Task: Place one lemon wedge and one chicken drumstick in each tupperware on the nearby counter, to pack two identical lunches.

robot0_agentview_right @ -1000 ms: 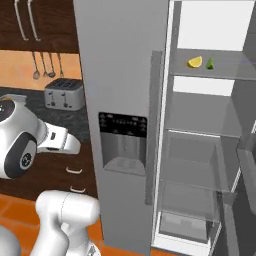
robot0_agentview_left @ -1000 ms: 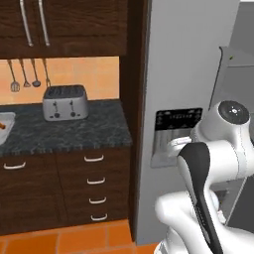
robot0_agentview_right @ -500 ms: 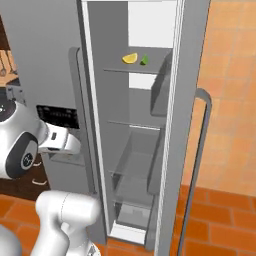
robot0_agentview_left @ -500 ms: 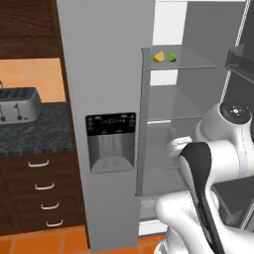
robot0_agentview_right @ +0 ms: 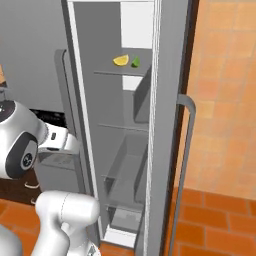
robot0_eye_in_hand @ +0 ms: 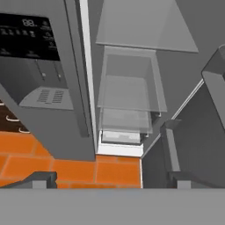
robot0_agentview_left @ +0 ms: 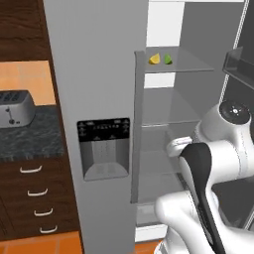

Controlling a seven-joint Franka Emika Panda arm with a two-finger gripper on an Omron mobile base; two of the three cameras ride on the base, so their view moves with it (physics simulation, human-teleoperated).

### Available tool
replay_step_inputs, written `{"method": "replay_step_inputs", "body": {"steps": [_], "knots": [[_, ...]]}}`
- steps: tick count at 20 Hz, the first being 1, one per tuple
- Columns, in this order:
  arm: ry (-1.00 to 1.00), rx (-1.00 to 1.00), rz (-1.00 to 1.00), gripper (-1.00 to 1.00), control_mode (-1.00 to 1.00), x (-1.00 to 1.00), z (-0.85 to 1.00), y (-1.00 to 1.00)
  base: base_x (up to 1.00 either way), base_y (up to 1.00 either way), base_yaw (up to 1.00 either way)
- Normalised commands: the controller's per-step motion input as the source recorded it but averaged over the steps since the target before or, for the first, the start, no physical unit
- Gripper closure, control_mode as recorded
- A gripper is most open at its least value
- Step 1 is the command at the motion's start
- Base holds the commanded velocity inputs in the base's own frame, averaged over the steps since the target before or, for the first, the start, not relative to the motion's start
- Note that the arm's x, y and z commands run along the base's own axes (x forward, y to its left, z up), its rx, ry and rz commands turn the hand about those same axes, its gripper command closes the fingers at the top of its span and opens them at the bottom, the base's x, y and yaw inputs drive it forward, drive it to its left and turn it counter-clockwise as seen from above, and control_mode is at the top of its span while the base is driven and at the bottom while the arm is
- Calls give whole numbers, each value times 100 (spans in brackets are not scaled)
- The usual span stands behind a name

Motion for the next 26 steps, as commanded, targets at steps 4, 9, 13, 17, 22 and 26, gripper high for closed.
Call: {"method": "replay_step_inputs", "body": {"steps": [4, 9, 13, 17, 22, 26], "knots": [[0, 0, 0, -100, 100, 0, 0, 0, 45, -38, -1], [0, 0, 0, -100, 100, 0, 0, 0, 32, -18, -3], [0, 0, 0, -100, 100, 0, 0, 0, 4, -15, -8], [0, 0, 0, -100, 100, 0, 0, 0, 0, -19, -10], [0, 0, 0, -100, 100, 0, 0, 0, 0, -7, -12], [0, 0, 0, -100, 100, 0, 0, 0, 0, -3, -16]]}}
